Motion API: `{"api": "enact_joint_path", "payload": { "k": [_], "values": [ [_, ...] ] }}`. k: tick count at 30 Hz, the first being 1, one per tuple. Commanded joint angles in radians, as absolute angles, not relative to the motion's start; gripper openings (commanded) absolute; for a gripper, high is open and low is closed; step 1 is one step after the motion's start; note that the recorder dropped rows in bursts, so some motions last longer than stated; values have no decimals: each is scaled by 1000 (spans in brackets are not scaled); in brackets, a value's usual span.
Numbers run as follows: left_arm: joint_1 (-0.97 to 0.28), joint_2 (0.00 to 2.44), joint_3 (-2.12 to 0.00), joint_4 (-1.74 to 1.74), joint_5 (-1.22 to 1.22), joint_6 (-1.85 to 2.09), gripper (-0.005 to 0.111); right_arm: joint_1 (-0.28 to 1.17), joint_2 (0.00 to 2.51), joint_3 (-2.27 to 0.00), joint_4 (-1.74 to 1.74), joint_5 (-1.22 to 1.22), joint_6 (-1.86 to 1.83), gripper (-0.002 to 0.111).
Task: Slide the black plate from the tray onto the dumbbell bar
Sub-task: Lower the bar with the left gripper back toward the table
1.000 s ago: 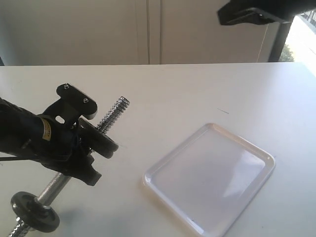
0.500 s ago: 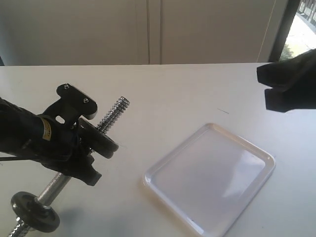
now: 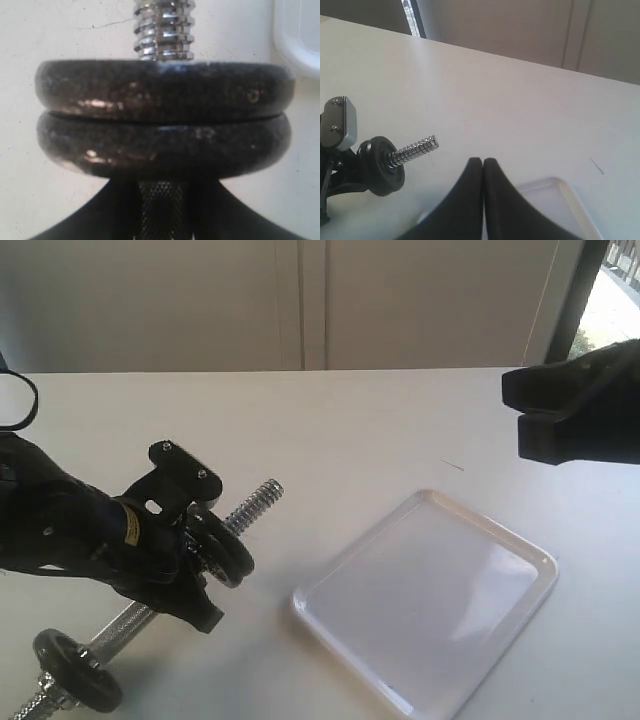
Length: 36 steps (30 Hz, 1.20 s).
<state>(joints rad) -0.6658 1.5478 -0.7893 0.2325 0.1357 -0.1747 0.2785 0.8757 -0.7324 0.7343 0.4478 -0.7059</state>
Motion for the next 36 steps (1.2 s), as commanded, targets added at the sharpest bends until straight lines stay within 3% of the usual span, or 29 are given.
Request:
{"api": "enact_joint_path", "payload": {
  "k": [1,16,36],
  "values": [
    [-672,1530,-828,281,-139,-180,0,279,865,-726,744,438,-701,0],
    [-672,1748,-1154,293,-156,-176,0,279,694,-726,735,429,-701,0],
    [-672,1985,-1506,293,-193,-210,0,279,680,-726,729,429,-694,0]
  ]
}}
